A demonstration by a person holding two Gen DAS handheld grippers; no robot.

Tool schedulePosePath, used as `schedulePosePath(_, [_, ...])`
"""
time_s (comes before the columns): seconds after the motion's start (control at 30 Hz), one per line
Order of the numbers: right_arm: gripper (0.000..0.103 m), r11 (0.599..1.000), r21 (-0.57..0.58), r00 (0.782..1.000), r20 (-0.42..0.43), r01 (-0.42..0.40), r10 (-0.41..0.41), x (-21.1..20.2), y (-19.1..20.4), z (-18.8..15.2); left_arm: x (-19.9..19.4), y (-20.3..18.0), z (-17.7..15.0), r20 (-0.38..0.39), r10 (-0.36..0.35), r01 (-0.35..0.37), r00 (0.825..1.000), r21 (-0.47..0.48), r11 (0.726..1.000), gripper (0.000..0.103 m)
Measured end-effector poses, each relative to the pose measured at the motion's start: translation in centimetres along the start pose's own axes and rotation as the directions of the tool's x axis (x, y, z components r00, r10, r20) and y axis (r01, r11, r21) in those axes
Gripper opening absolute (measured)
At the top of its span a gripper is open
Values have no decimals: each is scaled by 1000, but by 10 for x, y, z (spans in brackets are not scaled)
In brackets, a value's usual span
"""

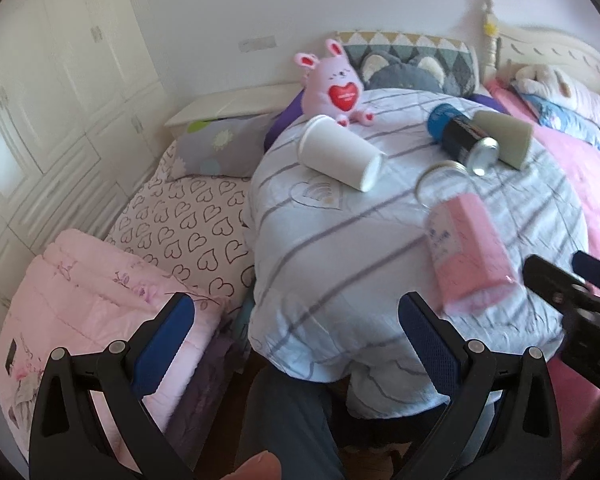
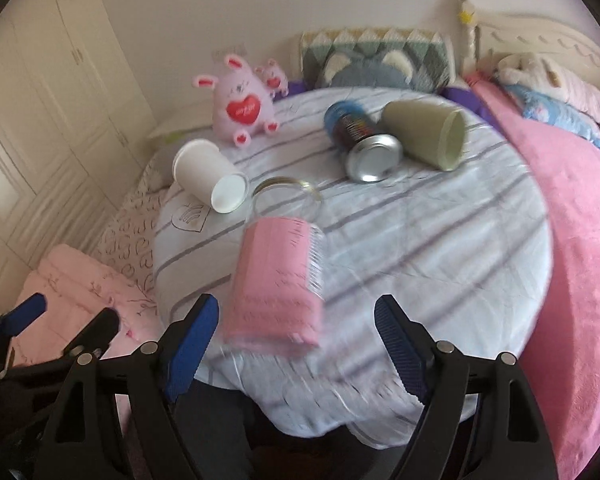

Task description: Flip cup upright

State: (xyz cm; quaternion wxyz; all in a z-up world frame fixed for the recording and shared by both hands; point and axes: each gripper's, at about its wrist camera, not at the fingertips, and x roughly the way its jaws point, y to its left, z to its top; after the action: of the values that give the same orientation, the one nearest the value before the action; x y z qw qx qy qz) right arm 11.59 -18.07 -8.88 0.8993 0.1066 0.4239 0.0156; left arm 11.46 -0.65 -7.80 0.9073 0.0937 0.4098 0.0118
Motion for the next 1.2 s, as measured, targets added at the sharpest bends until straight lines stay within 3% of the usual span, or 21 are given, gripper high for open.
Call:
schedulePosePath(0.5, [82, 993, 57, 983, 149, 101, -108, -94, -40, -63, -70, -24, -31, 92, -57, 55, 994, 32, 998, 103])
schedulePosePath(1.0, [82, 995, 61, 981, 171, 77, -87, -102, -44, -74, -76, -24, -39, 90, -59, 57, 994, 28, 998, 103])
schedulePosePath(1.2, [82, 995, 72, 984, 157, 68, -78, -99, -49, -70, -78, -33, -32, 43, -88, 87, 995, 36, 996, 103])
